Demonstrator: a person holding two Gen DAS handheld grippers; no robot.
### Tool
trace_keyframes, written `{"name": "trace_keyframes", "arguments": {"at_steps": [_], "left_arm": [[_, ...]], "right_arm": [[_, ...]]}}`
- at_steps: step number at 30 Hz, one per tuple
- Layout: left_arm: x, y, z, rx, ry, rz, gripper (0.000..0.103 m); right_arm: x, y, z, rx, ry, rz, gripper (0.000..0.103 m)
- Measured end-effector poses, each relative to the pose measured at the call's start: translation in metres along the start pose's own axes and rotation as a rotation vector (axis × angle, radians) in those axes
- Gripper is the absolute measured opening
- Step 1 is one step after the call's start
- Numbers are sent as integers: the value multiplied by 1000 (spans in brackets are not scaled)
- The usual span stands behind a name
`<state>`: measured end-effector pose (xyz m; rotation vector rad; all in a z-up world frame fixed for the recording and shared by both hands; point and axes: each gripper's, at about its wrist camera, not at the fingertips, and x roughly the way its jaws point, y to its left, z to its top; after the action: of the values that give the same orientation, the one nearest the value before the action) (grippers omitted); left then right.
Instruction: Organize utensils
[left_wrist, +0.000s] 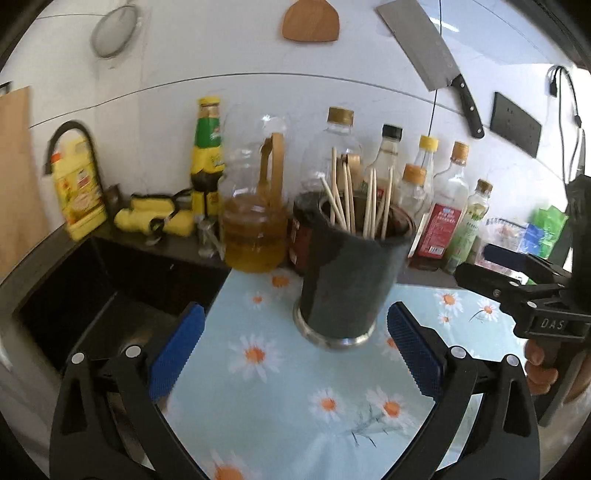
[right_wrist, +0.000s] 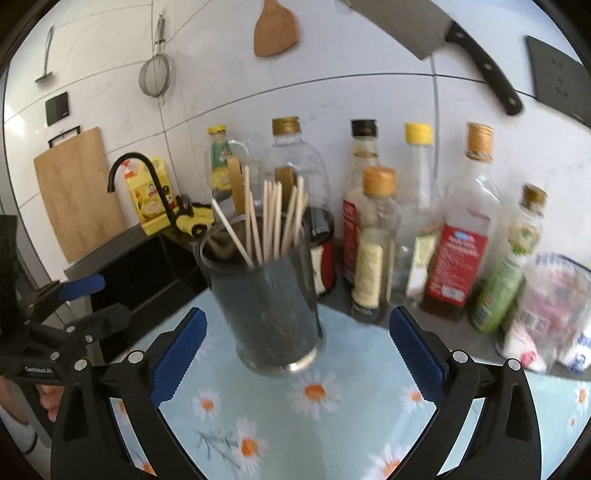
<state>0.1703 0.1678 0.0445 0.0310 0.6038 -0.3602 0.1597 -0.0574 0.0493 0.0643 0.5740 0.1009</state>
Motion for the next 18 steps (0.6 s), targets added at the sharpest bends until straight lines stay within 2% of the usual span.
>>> {"name": "trace_keyframes", "arguments": {"at_steps": [3,6,9,13,18], "left_arm": [[-19,-21,-19,-9,-20,55,97],[-37,-43,-38,-22,-1,111,97],[-55,-61,-53,-52,9,125,97],[-82,-94,-77,-36,14,155,97],[-112,-126,-102,-48,0,193,97]], "right_arm": [[-18,-5,-23,-22,30,4,95],[-35,-7,-49,-50,79,13,95],[-57,-10,-74,-57,94,34,95],[-89,-8,-103,-90,90,28,95],[-133,-2,-130,-157,30,9,95]]}}
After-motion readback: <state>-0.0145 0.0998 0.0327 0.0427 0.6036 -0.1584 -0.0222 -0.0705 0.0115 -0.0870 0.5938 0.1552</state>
